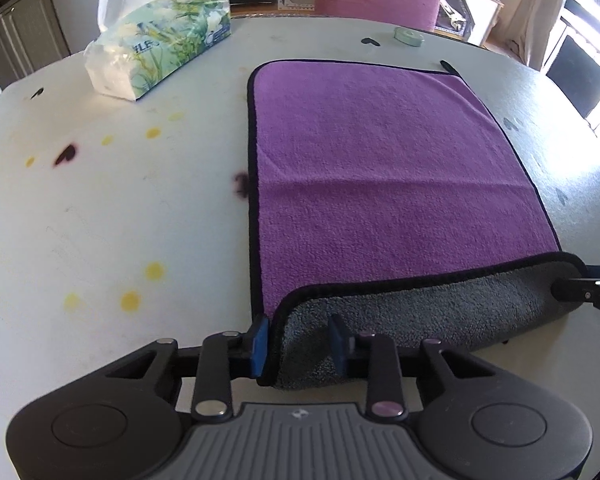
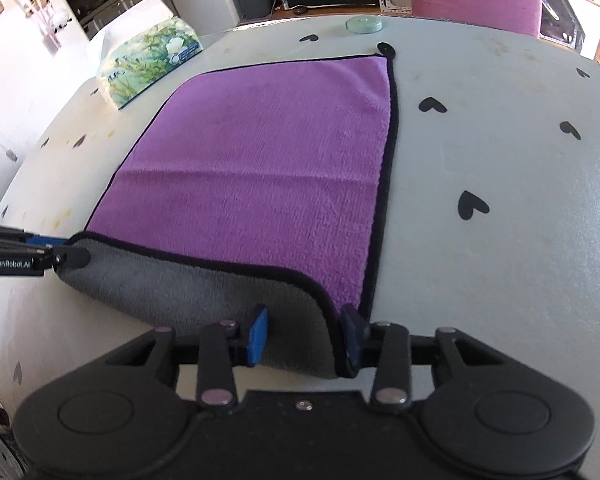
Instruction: Fold towel
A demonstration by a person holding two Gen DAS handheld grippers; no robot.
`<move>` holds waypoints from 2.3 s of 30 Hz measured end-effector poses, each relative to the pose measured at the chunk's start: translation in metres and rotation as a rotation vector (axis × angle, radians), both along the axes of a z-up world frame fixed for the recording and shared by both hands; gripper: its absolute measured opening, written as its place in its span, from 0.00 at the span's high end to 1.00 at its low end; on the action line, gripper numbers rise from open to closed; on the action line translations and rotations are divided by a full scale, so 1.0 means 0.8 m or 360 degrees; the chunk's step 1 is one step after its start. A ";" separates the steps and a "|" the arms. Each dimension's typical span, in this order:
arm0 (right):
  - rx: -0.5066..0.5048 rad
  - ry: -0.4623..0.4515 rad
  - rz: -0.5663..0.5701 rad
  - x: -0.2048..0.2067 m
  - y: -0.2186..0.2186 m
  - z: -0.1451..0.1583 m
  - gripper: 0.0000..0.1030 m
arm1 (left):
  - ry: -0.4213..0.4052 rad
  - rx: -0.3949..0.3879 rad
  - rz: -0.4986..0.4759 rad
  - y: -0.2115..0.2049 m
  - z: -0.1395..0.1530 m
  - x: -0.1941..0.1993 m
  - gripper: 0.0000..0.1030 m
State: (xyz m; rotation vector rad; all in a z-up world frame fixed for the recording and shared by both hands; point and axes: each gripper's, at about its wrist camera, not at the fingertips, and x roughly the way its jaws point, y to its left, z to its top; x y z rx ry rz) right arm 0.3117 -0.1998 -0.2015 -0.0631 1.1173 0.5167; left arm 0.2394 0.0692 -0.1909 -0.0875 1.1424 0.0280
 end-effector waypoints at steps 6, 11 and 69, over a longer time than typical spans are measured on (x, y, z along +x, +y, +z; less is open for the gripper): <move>-0.0023 0.0002 0.0025 -0.007 -0.001 0.002 0.70 | 0.0019 0.0036 -0.0073 -0.007 0.000 -0.004 0.78; -0.0034 -0.0009 0.0010 -0.009 -0.003 0.005 0.82 | 0.0035 0.0092 -0.0103 -0.010 0.000 -0.009 0.93; -0.0013 -0.0461 -0.0093 0.231 0.075 0.094 0.96 | -0.0366 0.0283 0.0060 0.022 0.093 0.248 0.94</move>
